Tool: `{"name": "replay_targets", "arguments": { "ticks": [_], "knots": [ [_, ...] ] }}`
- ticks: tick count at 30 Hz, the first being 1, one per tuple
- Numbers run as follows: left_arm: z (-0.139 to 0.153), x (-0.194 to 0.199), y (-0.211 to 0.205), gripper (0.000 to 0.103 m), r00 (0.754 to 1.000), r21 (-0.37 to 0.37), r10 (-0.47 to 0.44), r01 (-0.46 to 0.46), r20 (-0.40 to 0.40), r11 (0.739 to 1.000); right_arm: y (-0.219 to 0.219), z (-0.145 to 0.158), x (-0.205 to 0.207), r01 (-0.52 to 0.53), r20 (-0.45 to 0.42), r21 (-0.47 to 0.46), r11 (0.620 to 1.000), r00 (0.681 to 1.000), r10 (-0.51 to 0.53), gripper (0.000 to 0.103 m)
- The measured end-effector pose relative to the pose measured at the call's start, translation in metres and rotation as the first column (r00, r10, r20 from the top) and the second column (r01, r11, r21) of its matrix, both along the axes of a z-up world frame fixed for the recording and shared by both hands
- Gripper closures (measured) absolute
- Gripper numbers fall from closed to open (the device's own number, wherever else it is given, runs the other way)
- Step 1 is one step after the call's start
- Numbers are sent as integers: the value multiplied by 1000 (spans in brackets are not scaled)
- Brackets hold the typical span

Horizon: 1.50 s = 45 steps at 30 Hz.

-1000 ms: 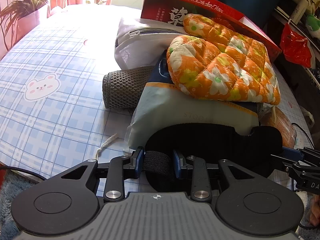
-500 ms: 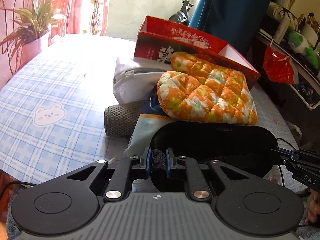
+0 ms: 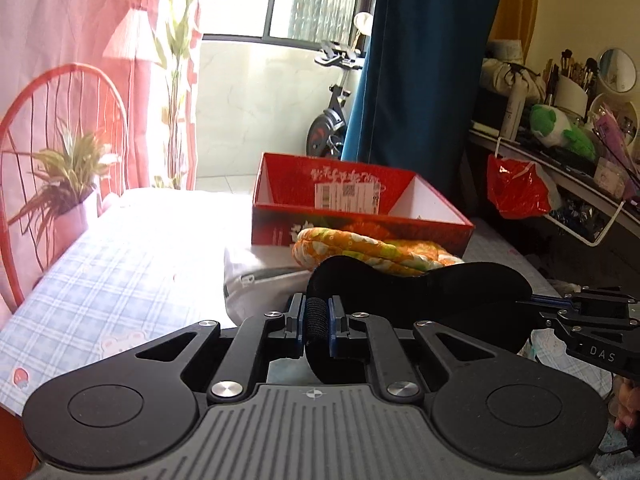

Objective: Organize soft objects
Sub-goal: 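Carry the eye mask into the red box and open the left tool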

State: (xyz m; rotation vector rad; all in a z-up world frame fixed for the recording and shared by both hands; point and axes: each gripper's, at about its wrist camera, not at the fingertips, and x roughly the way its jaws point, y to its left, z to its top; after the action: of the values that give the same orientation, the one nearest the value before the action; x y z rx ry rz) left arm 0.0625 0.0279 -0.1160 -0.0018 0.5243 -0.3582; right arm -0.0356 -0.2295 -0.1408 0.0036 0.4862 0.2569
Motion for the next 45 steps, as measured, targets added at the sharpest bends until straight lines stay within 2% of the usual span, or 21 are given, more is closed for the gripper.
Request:
{"name": "replay_targets", "arguments": {
  "ticks": [10,13,19,24,28,32,35,39,45],
  "knots": [
    [32,-8,4,91,996,-22,15,-13,88,1000,2,25,18,-36,60,33,999,998,34,97],
    [36,1,3,91,996,-25,19,-17,90,1000,2,30,23,-39,73,22,999,997,37,97],
    [42,46,-15,91,995,7,15,-16,98,1000,-4,38,58,-22,92,-16,1000,995,23,97],
    [46,100,-39,91,995,41,12,-16,95,999,-23,45,113,24,76,-4,1000,997,-24,97],
    [41,149,-60,91,999,70,-3,-1,48,998,-39,43,162,61,34,22,998,998,-61,97],
    [29,189,-74,91,1000,95,29,-29,0,995,-50,33,209,101,-22,34,994,995,-100,96],
    [20,215,-78,91,998,84,36,-31,-59,996,-55,23,235,120,-66,43,992,991,-117,96],
    [10,236,-83,91,994,86,43,-35,-97,996,-58,8,259,135,-113,42,990,985,-130,96],
    [-12,255,-96,91,984,143,31,-5,-177,990,-59,-20,284,152,-225,42,987,964,-139,96]
  ]
}}
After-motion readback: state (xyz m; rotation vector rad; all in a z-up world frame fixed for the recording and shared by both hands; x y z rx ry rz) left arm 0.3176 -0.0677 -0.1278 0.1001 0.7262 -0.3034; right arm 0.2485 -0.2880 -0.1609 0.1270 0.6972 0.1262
